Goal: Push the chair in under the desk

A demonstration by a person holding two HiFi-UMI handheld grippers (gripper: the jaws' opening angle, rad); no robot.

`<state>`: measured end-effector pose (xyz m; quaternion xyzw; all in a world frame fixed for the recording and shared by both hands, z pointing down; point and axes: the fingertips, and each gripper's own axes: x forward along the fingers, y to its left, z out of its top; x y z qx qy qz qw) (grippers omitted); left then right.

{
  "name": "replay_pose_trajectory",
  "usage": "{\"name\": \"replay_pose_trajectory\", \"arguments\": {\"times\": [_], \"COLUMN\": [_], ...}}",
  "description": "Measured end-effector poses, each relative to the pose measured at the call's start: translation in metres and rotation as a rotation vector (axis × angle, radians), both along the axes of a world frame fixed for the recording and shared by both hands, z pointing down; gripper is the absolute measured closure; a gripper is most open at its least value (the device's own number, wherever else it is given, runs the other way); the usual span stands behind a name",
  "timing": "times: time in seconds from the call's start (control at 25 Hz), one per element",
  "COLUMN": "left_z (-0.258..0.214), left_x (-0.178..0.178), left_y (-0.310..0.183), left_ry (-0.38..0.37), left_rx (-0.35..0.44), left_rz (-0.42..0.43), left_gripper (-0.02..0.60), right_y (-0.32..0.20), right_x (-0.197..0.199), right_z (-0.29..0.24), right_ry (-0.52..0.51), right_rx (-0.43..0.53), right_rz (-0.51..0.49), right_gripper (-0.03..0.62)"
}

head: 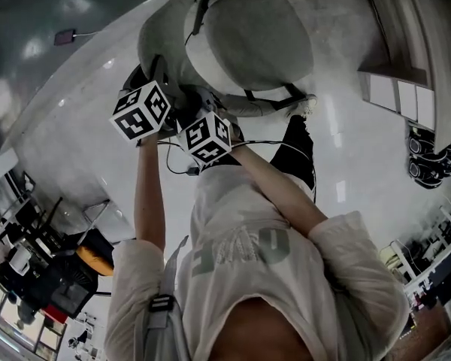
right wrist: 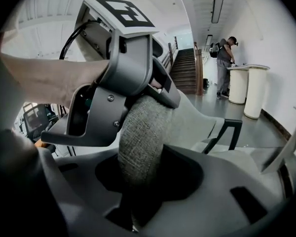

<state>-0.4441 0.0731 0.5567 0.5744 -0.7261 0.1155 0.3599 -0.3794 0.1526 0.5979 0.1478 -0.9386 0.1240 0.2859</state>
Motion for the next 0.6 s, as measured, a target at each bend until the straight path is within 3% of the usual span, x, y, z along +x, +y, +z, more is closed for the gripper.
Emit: {"name": "replay_pose_trajectory", "arguments": {"times": [0.36,0.6], "left_z": [-0.008,0.006], "left_x": [0.027,0.044], "left_y": [-0.059,-0.071], "left_ry": [-0.038,-0.038], "left_rx": [-0.013,-0.046], "left_rz": [0.084,0.111], "left_gripper": [0.448,0.448], "right_y": [-0.056,-0.066], "right_x": [0.022,0.037], "right_z": [-0.008,0.005], "right_ry": [-0.017,0.011], "right_rx": [0.024,0.044], "right_rz": [0.108,0.107], "right_gripper": [0.479,0.477]}}
